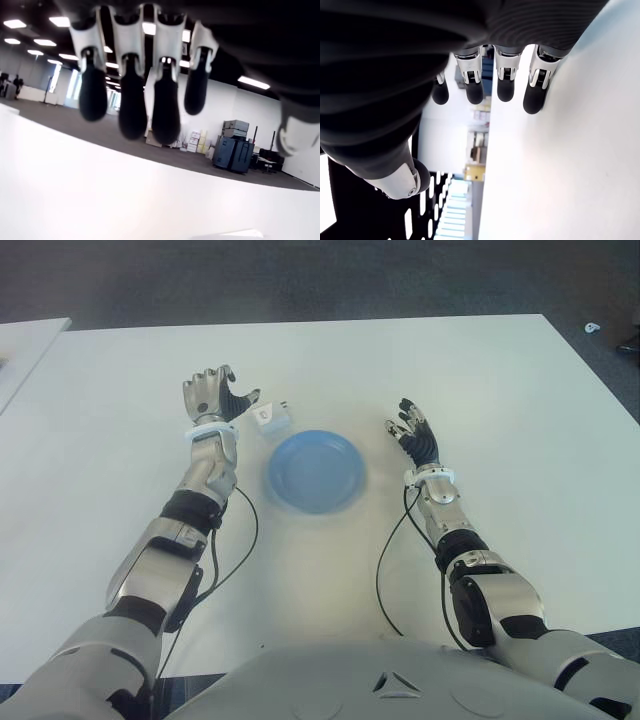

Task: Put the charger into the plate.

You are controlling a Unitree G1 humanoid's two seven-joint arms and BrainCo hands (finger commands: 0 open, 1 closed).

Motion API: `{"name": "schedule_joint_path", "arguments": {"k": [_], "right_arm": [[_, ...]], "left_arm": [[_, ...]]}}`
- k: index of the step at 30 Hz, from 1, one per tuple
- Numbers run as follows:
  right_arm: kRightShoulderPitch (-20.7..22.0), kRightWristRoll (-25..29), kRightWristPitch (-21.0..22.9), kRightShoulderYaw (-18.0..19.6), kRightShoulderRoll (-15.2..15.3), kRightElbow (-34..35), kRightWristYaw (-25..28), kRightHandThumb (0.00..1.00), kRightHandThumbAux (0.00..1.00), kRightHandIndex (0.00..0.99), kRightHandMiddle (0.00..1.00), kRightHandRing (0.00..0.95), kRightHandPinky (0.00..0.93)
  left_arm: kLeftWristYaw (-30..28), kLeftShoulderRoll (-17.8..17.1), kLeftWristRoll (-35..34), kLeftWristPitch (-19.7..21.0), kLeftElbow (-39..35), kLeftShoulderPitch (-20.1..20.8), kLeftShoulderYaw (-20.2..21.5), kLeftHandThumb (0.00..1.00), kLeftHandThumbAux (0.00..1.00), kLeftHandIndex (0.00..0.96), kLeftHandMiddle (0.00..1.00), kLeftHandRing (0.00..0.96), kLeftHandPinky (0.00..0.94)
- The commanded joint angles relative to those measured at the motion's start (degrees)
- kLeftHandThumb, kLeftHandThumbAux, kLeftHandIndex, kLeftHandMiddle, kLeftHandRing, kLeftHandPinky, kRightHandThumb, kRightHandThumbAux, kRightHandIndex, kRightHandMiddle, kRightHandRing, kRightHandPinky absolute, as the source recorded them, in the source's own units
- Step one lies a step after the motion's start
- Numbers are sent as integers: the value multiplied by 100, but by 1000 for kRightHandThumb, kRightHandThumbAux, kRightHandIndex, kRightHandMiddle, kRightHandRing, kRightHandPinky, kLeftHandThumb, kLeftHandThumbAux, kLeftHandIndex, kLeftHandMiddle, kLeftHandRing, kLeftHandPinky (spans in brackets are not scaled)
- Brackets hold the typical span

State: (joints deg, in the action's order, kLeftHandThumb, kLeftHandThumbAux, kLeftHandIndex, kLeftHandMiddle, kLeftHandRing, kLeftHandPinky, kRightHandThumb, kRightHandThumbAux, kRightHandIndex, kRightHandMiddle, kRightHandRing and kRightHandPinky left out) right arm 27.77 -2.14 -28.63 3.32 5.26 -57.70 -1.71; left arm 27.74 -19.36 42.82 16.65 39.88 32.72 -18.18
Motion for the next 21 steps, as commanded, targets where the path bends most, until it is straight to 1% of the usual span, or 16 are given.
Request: {"name": "schedule_joint_path", "arguments": {"k": [1, 2, 4, 6, 8, 13, 21], "right_arm": [[57, 5, 6, 9, -42, -85, 16, 104, 675, 0, 39, 16, 15], [58, 8, 1, 11, -45, -86, 24, 104, 674, 0, 38, 16, 15], [56, 16, -9, 16, -45, -85, 44, 104, 672, 0, 39, 17, 17], [52, 24, -19, 21, -41, -82, 67, 103, 669, 0, 41, 19, 20], [52, 26, -22, 24, -40, -82, 75, 103, 668, 0, 42, 21, 22], [49, 58, -33, 41, -29, -83, 166, 97, 656, 0, 47, 27, 27], [42, 29, -59, 31, 2, -92, 249, 81, 639, 0, 62, 45, 47]], "left_arm": [[56, 114, 29, -539, 906, 355, -273, 290, 368, 72, 186, 184, 198], [13, 137, 9, -765, 1243, 481, -345, 282, 355, 46, 128, 118, 127], [-35, 162, 4, -1093, 1731, 657, -463, 274, 328, 23, 65, 60, 65], [-48, 168, 34, -1323, 2078, 771, -580, 263, 291, 9, 26, 24, 26], [-2, 178, 24, -1447, 2286, 851, -632, 259, 277, 4, 13, 12, 13], [198, 189, 240, -1731, 2792, 930, -1027, 228, 226, 0, 2, 1, 2], [346, 338, 452, -1782, 3227, 1058, -1472, 188, 171, 0, 0, 0, 0]]}}
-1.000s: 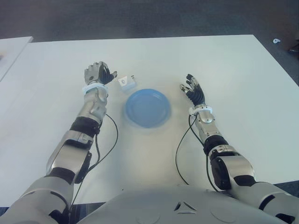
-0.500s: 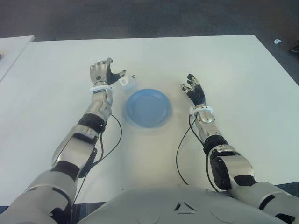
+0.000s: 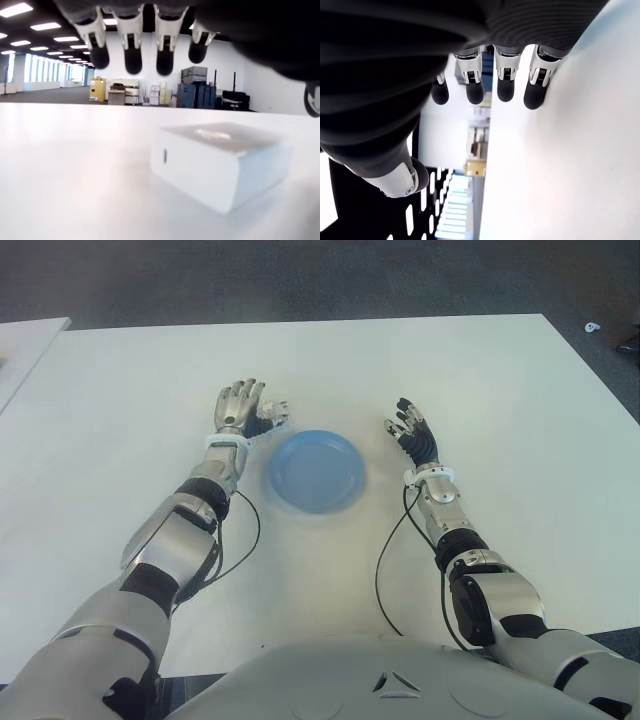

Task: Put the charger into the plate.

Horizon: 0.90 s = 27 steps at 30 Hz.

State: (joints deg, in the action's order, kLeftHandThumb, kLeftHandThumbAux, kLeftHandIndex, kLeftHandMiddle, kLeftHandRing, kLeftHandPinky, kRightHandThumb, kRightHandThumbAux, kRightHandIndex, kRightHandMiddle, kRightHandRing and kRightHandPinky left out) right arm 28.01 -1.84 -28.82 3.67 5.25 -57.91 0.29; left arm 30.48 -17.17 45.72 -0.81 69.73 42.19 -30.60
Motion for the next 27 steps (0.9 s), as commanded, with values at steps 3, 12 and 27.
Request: {"name": "schedule_joint_path", "arguments": {"k": [3, 12, 27], "right_arm": [[17, -39, -68, -29, 13, -87, 55, 70, 628, 0, 69, 54, 54], [21, -114, -58, -87, 48, -128, 39, 33, 585, 0, 83, 64, 51], [16, -138, -134, -113, 52, -166, 69, 9, 576, 0, 120, 94, 42]], "left_arm": [[74, 222, 165, -52, 388, 123, -321, 177, 157, 0, 0, 0, 0], [-182, 322, 125, -192, 631, 153, -488, 163, 153, 0, 0, 0, 0], [-806, 259, 90, -589, 733, 170, -570, 176, 113, 0, 0, 0, 0]]}}
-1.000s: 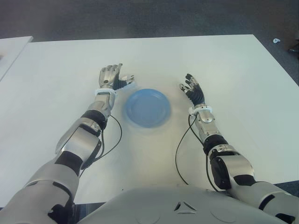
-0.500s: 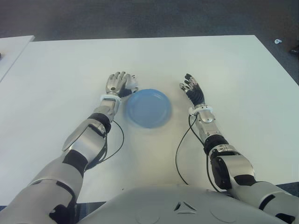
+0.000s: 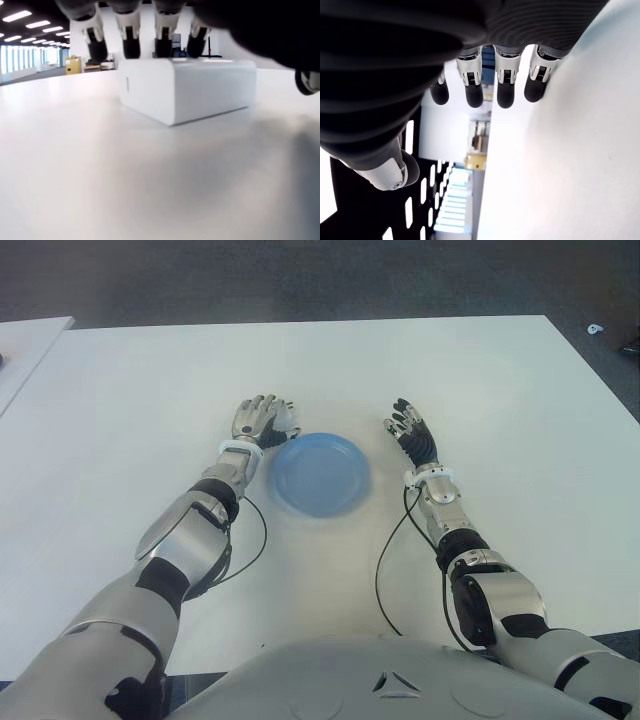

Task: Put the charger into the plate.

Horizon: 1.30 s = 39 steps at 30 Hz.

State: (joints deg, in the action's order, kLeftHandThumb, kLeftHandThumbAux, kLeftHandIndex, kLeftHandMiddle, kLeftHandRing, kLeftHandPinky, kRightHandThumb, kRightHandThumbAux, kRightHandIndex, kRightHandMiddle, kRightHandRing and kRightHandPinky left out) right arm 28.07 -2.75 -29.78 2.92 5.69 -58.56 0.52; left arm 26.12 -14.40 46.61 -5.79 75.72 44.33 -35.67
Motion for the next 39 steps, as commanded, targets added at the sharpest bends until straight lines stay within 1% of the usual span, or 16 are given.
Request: {"name": "schedule_joint_path", "arguments": {"k": [1, 7, 14, 21, 32, 39], "right_arm": [[9, -47, -50, -40, 10, -104, 48, 8, 575, 0, 121, 95, 42], [6, -30, -90, -36, 6, -122, 60, 0, 572, 0, 137, 108, 50], [-2, -39, -148, -41, 14, -139, 64, 0, 543, 1, 144, 114, 50], [-5, -40, -183, -42, 37, -167, 89, 0, 523, 7, 151, 119, 44], [14, -76, -311, -59, 71, -259, 88, 0, 512, 14, 176, 140, 49], [10, -66, -377, -58, 90, -294, 123, 0, 510, 21, 202, 157, 48]], "left_arm": [[-420, -25, -5, -107, 139, -41, -62, 178, 112, 0, 0, 0, 0], [-569, -70, -33, -151, 164, -37, -67, 189, 110, 0, 0, 0, 0], [-714, -122, -126, -127, 201, -24, 13, 181, 125, 0, 0, 0, 0], [-771, -136, -240, -145, 208, -32, 133, 162, 170, 0, 0, 0, 0], [-706, -233, -469, -429, 197, -118, 314, 153, 240, 0, 0, 0, 0], [-681, -344, -452, -542, 200, -173, 309, 112, 305, 0, 0, 0, 0]]}}
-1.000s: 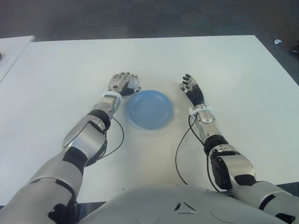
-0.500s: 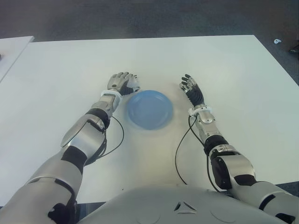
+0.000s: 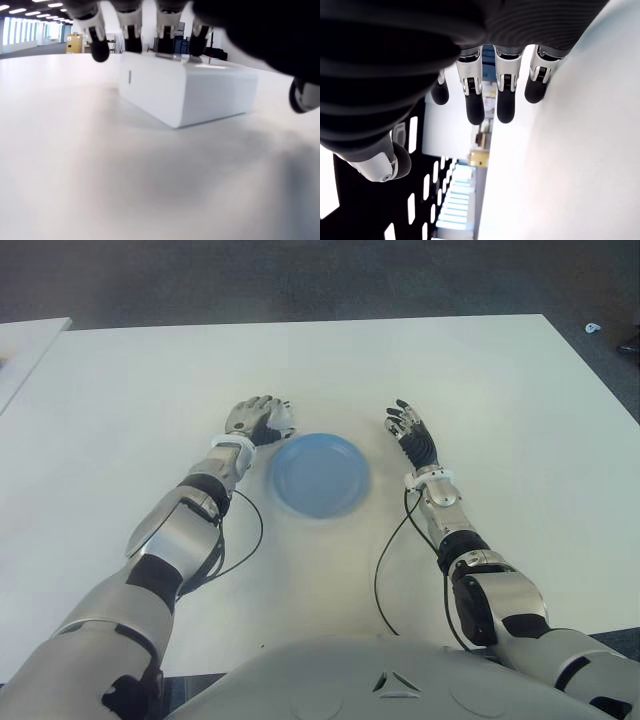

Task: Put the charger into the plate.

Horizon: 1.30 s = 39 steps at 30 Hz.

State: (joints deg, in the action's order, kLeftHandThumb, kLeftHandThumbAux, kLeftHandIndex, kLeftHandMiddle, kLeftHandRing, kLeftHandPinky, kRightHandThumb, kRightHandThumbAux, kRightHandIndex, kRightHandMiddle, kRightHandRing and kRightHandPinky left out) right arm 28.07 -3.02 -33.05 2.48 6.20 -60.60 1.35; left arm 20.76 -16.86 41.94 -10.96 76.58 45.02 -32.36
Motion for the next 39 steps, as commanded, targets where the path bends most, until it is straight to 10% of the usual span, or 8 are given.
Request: {"name": "schedule_joint_path", "arguments": {"k": [1, 39], "right_arm": [[8, -33, -53, -11, 40, -91, 49, 0, 511, 21, 203, 157, 47], [-37, 82, -78, 64, -26, 73, 98, 0, 518, 39, 287, 227, 86]], "left_arm": [[-140, -132, 33, -56, 111, -258, -40, 110, 307, 0, 0, 0, 0], [942, -1768, 649, -1703, -277, -966, -675, 129, 402, 0, 0, 0, 0]]}}
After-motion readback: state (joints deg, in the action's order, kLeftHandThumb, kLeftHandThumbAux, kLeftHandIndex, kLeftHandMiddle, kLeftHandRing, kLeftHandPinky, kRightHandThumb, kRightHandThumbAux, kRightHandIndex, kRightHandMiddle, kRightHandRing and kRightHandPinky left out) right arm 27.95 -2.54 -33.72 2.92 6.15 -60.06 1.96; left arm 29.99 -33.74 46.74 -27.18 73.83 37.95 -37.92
